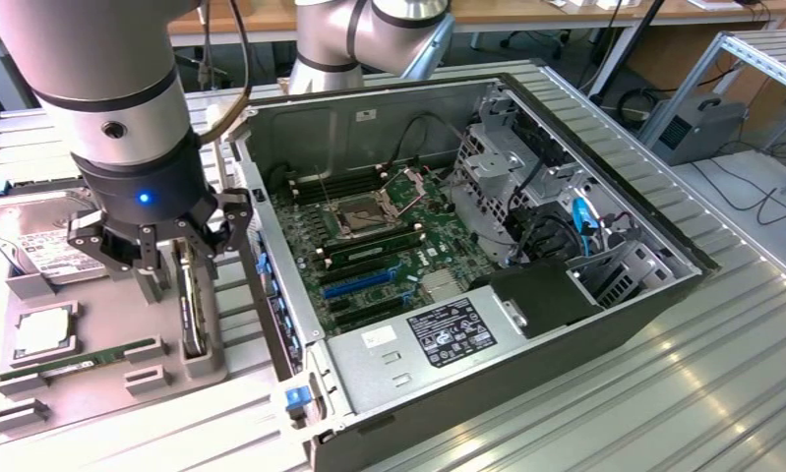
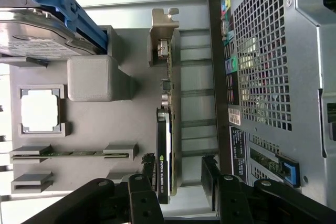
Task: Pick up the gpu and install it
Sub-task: 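Pick up the gpu and move the gpu toward the slot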
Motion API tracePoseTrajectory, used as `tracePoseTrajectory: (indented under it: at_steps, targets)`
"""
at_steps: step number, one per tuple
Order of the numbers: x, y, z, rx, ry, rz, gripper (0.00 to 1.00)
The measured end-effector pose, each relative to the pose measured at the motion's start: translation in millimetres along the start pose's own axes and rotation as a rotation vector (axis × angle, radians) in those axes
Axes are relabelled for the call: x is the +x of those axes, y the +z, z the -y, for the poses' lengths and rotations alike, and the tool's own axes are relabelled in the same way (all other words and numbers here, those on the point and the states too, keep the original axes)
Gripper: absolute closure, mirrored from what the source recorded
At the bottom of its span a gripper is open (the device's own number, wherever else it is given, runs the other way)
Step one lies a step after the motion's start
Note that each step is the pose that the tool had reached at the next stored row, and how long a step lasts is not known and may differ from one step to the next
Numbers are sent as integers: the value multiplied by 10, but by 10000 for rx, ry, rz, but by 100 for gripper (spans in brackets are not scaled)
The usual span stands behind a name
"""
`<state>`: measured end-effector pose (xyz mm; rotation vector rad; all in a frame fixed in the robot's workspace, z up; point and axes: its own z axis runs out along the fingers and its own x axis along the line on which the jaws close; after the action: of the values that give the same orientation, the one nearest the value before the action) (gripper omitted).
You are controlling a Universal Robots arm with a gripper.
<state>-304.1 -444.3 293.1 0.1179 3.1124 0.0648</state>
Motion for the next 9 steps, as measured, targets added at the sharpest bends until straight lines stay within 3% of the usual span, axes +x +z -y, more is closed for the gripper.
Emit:
tracePoseTrajectory:
  at_steps: [9]
  targets:
    - [1, 24, 1, 0, 1, 0, 52]
